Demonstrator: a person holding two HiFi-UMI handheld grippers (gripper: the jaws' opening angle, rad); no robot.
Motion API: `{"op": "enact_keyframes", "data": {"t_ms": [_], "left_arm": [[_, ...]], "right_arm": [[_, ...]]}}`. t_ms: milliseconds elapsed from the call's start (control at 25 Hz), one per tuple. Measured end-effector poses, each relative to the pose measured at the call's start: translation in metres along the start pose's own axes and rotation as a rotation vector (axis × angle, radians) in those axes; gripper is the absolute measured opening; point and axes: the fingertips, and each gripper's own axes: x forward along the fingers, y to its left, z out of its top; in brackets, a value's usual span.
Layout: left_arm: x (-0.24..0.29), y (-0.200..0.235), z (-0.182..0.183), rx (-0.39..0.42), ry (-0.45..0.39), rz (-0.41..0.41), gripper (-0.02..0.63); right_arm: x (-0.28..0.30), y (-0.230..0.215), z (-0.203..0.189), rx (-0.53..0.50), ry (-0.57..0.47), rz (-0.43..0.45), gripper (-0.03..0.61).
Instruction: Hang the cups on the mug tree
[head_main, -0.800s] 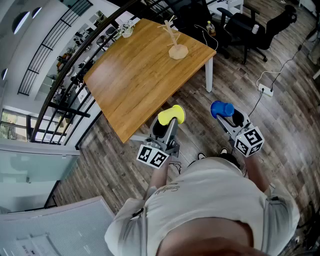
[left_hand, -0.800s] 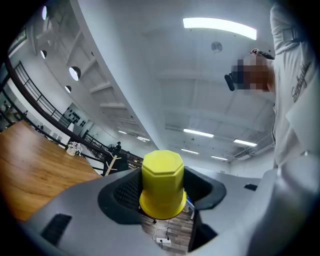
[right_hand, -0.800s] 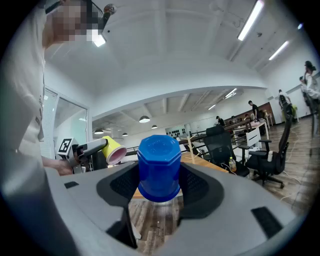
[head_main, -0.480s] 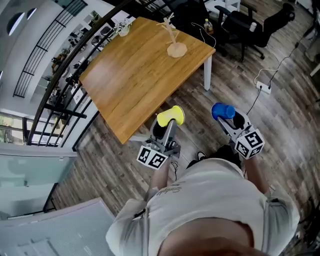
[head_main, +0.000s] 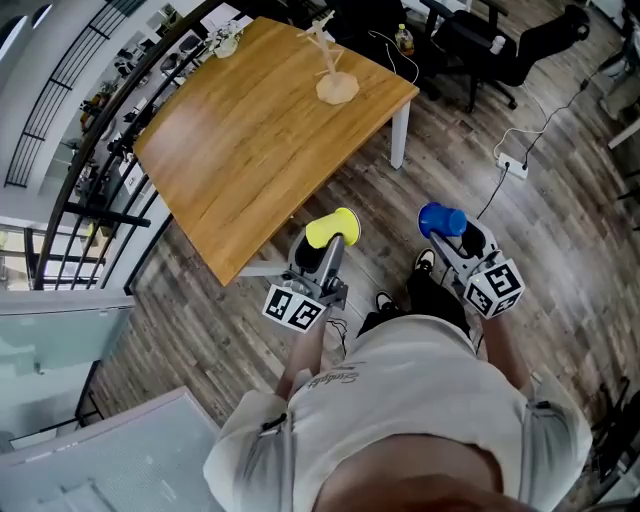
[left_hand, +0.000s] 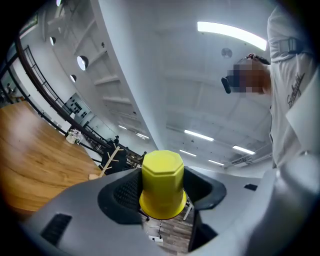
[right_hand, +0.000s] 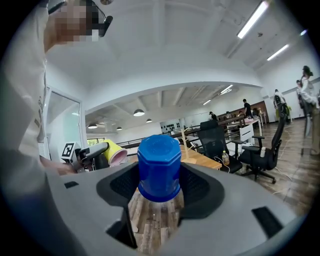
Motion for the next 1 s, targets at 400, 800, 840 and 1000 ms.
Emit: {"op": "enact_keyframes", "data": {"t_ms": [400, 800, 840, 1000], "left_arm": [[0.075, -0.004, 0.004, 0.041, 0.035, -0.015, 0.258], [0.164, 0.003, -0.005, 0.077, 0.024, 0.027, 0.258], [0.171, 0.003, -0.008, 0.075, 0.028, 0.033, 0.258], [0.194, 0.001, -0.021, 0.065, 0.041, 0.036, 0.258]], "right_arm": [[0.044, -0.063, 0.021, 0.02, -0.036, 0.069, 0.241], [0.09, -0.142, 0.047, -0.025, -0.056, 0.169, 0.241], [0.093, -0.147, 0.048, -0.029, -0.051, 0.178, 0.241], [0.1, -0.168, 0.046, -0.057, -0.031, 0.195, 0.241]]}}
